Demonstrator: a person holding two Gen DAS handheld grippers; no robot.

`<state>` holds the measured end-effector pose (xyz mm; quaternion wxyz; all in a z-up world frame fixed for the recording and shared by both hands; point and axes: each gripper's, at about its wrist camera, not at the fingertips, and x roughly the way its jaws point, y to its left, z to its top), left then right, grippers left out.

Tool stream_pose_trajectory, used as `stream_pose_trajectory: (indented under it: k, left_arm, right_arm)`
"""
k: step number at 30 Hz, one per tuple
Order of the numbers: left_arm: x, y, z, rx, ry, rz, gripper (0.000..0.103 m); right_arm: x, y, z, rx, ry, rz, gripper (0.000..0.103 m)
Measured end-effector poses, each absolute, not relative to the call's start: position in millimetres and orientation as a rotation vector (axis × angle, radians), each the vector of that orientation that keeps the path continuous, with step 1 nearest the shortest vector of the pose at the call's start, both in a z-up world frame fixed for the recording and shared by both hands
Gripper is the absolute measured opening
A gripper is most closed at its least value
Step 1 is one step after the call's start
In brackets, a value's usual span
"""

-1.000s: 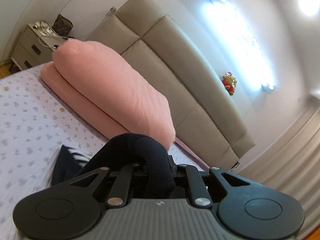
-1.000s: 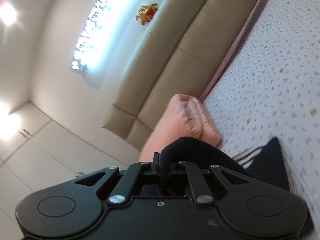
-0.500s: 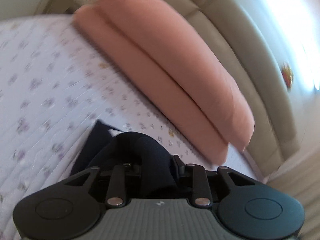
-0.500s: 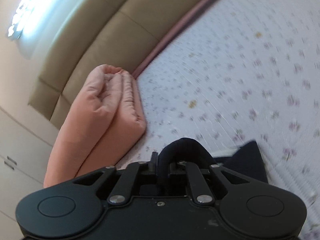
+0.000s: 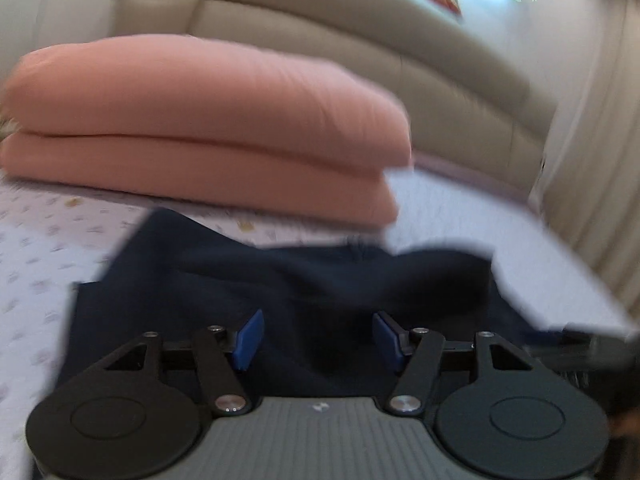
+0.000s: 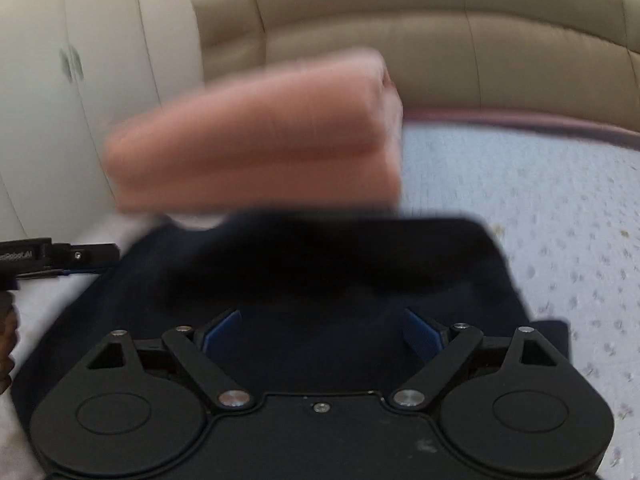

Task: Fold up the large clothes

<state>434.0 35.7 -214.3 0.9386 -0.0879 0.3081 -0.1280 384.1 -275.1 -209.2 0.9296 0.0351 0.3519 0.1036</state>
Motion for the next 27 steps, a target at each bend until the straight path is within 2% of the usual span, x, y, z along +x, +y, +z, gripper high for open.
stream_pose_trajectory:
  k: [3, 4, 9, 10, 11, 12, 16, 19, 20, 23, 24, 25, 26, 27]
  left_arm:
    - [458.0, 21.8, -246.1, -0.072, 0.569, -0.091, 0.065]
    - [461.0, 29.4, -251.0, -0.118, 0.557, -0.04, 0.071]
    - [459.1, 78.8, -257.4, -0.372, 0.504, 0.103, 0.071]
    - [459.5, 82.6, -258.2, -0.379, 0.501, 0.122, 0.068]
    - [458.5, 83.5, -255.5, -0.355, 0.5, 0.182, 0.052]
    - [459.8, 84.4, -252.5, -0.321, 0.507, 0.257, 0.052]
    - [465.8, 117.1, -245.5, -0.375, 0.585, 0.195, 0.07]
    - [467.0, 120.7, -233.6, -0.233, 0.624, 0.094, 0.07]
    - [469.1, 122.3, -232.6, -0.218, 0.628, 0.099, 0.073]
    - [484.4, 137.6, -237.0, -0.32, 0.706, 0.125, 0.08]
    - [487.4, 142.2, -240.4, -0.365, 0.737, 0.132, 0.079]
    - [490.3, 146.8, -244.6, -0.39, 0.744, 0.13, 0.072]
    - [490.5, 146.5, -245.9, -0.369, 0.706, 0.113, 0.046]
    - [486.2, 143.9, -247.4, -0.333, 0.679, 0.107, 0.036]
  right_arm:
    - [419.2, -274.3, -234.2, 0.161, 0.728, 0.161, 0.103]
    - [427.8, -279.1, -240.5, 0.191, 0.711, 0.146, 0.103]
    - [446.4, -323.8, -252.0, 0.377, 0.688, 0.101, 0.103]
    - [447.0, -329.7, -251.7, 0.38, 0.681, 0.118, 0.103]
    - [445.8, -330.3, -250.5, 0.361, 0.685, 0.122, 0.103]
    - [446.8, -329.8, -249.9, 0.329, 0.695, 0.128, 0.102]
    - [438.1, -335.9, -236.3, 0.271, 0.702, 0.05, 0.102]
    - [431.1, -360.1, -230.3, 0.242, 0.698, -0.069, 0.102]
    - [428.2, -370.6, -227.8, 0.262, 0.715, -0.091, 0.102]
    - [427.0, -402.8, -231.1, 0.434, 0.738, -0.014, 0.102]
    - [429.3, -409.1, -234.6, 0.466, 0.755, 0.015, 0.102]
    - [434.4, -412.0, -239.8, 0.486, 0.794, 0.04, 0.103]
    - [437.6, -410.9, -242.4, 0.489, 0.808, 0.069, 0.103]
    - [437.9, -409.0, -241.7, 0.478, 0.79, 0.1, 0.097]
